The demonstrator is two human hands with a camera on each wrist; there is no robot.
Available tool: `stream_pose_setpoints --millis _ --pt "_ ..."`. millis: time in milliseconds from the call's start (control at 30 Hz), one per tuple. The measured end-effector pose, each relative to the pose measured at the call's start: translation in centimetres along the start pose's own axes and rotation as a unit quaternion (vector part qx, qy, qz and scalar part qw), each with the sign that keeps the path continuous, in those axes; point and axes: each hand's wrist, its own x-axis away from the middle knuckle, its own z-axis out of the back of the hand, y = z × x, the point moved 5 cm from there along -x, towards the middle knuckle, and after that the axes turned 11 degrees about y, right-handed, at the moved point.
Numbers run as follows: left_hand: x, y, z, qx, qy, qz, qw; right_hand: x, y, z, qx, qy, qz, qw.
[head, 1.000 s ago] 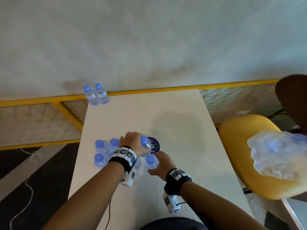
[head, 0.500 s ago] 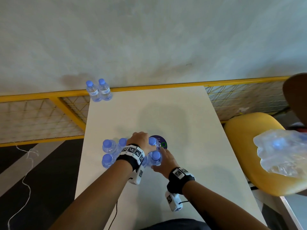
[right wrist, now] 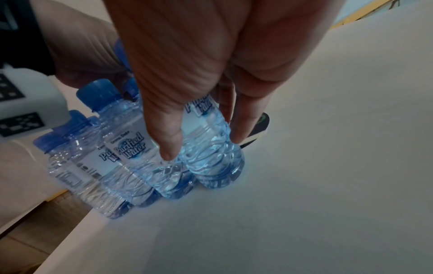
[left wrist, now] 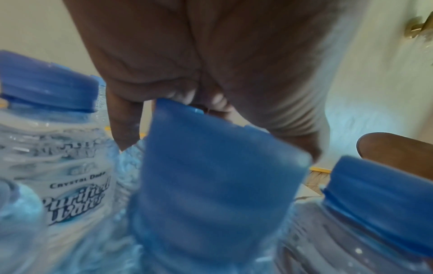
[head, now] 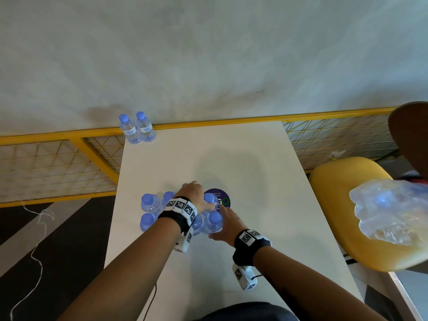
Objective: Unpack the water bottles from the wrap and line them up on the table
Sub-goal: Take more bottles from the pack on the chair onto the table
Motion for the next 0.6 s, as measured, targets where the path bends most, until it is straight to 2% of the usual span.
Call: stream_pose_setpoints --millis 200,300,433,600 --pt "0.7 0.3 1.6 -0.003 -0.005 0.003 1.000 0.4 1.2 0.4 -0.002 -0.012 0.003 1.000" --pt "1.4 2.1 3.8 0.016 0.036 -0.011 0.999 1.5 3.3 1.9 -0.004 -0.019 -0.017 1.000" --pt "2.5 8.4 5.6 0.060 0.063 -0.062 0.994 4.3 8.5 7.2 -0.047 0.011 -0.053 0.997" --pt "3.7 20.5 2.4 0.134 0.013 -0.138 0.981 10.1 18.7 18.2 -0.067 0.129 -0.152 0.978"
